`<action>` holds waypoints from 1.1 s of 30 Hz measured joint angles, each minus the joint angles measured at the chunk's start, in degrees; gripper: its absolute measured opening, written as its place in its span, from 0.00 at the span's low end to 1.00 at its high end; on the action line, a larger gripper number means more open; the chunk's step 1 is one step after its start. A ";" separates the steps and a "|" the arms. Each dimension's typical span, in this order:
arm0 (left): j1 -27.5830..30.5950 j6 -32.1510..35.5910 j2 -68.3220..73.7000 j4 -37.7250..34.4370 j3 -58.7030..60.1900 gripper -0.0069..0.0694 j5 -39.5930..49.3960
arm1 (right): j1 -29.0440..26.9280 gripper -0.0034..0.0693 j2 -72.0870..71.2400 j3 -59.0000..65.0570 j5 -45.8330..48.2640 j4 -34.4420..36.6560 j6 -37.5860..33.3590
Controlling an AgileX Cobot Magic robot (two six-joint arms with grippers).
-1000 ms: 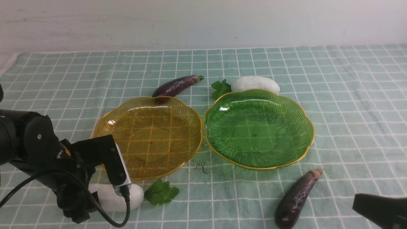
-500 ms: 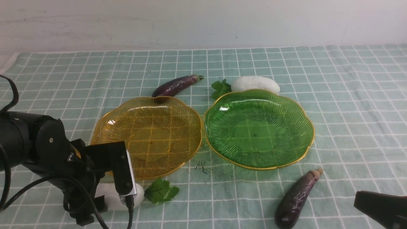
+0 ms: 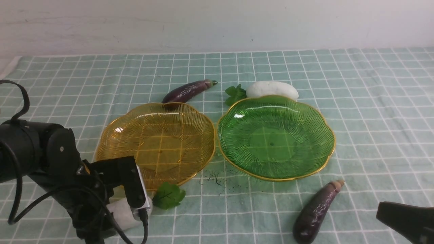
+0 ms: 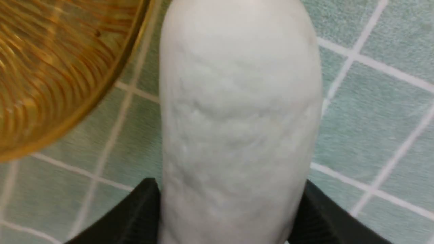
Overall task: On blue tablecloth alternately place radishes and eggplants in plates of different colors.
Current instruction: 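Pick up the white radish and place it in the left plate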
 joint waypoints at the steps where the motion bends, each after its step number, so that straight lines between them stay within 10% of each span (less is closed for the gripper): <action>1: 0.00 -2.01 -0.35 -0.39 0.00 0.65 2.25 | 0.00 0.03 0.00 0.00 0.00 0.02 0.00; 8: -3.67 -12.96 -11.91 -9.40 -0.51 0.65 17.37 | 0.00 0.03 0.51 -4.87 2.50 -1.10 1.22; 20: -1.73 -46.78 -14.38 -13.48 -12.77 0.65 5.52 | 0.34 0.03 22.66 -25.57 13.64 -24.54 17.73; 33: 1.87 -49.99 10.07 -11.01 -27.47 0.65 7.18 | 13.79 0.19 43.22 -29.21 8.53 -32.37 28.14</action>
